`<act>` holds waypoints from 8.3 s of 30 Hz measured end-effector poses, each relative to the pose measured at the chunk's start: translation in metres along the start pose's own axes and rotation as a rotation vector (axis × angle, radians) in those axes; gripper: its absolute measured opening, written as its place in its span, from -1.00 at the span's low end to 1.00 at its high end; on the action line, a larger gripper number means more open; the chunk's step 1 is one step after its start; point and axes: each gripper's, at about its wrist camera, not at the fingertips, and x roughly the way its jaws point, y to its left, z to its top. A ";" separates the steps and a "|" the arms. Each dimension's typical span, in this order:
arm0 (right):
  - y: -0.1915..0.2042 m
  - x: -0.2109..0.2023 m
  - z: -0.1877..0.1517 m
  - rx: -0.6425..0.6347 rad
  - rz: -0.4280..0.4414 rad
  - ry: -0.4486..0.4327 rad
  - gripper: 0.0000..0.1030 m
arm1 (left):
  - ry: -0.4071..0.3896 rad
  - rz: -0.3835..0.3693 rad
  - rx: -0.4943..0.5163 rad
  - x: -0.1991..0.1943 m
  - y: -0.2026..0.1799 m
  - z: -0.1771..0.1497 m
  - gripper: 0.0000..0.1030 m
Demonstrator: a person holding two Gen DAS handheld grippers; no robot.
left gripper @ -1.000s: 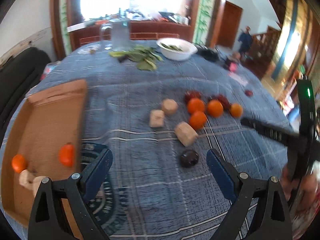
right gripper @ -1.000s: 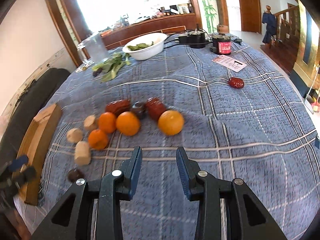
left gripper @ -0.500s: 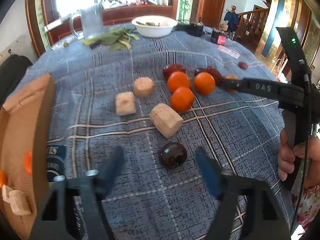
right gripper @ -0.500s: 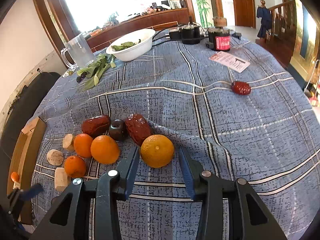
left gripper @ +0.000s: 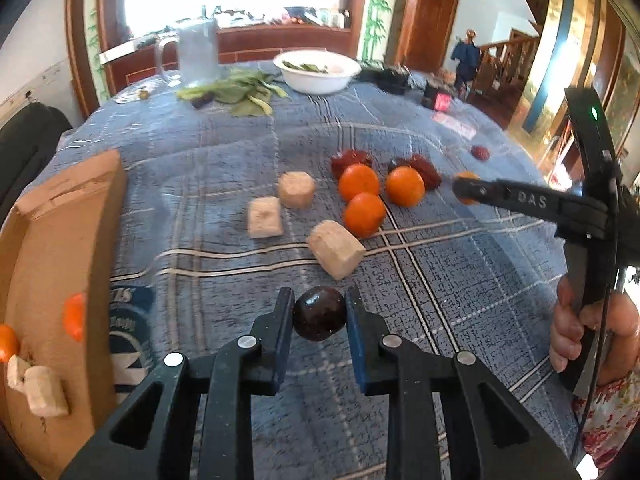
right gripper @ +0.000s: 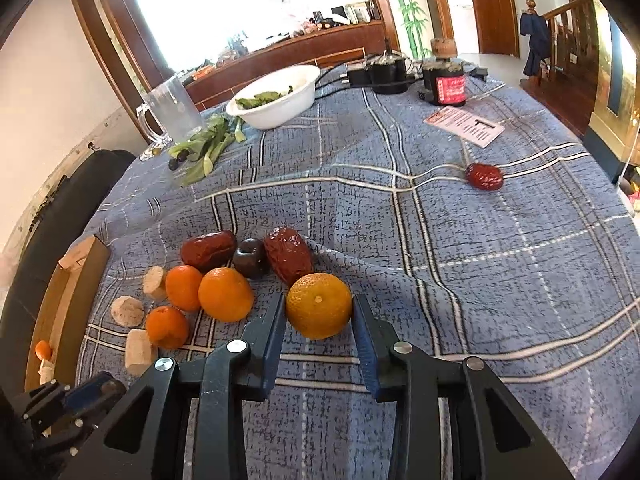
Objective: Organize fruits
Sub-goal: 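Grasp a dark plum with the left gripper while the right gripper grasps a mandarin, then release the plum into the tray with the left gripper while the right releases the mandarin there, then reach the left gripper around a wooden block while the right gripper closes on an orange, then release the wooden block into the tray with the left gripper while the right releases the orange there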
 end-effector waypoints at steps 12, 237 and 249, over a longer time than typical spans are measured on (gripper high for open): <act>0.047 -0.055 -0.012 -0.094 0.051 -0.066 -0.31 | -0.140 0.074 -0.156 -0.079 0.060 -0.011 -0.52; 0.361 0.039 -0.087 -0.533 0.363 0.192 -0.23 | -0.124 0.363 -0.438 -0.128 0.213 -0.082 0.38; 0.335 0.011 -0.077 -0.482 0.407 0.140 -0.19 | -0.144 0.388 -0.396 -0.140 0.188 -0.072 0.51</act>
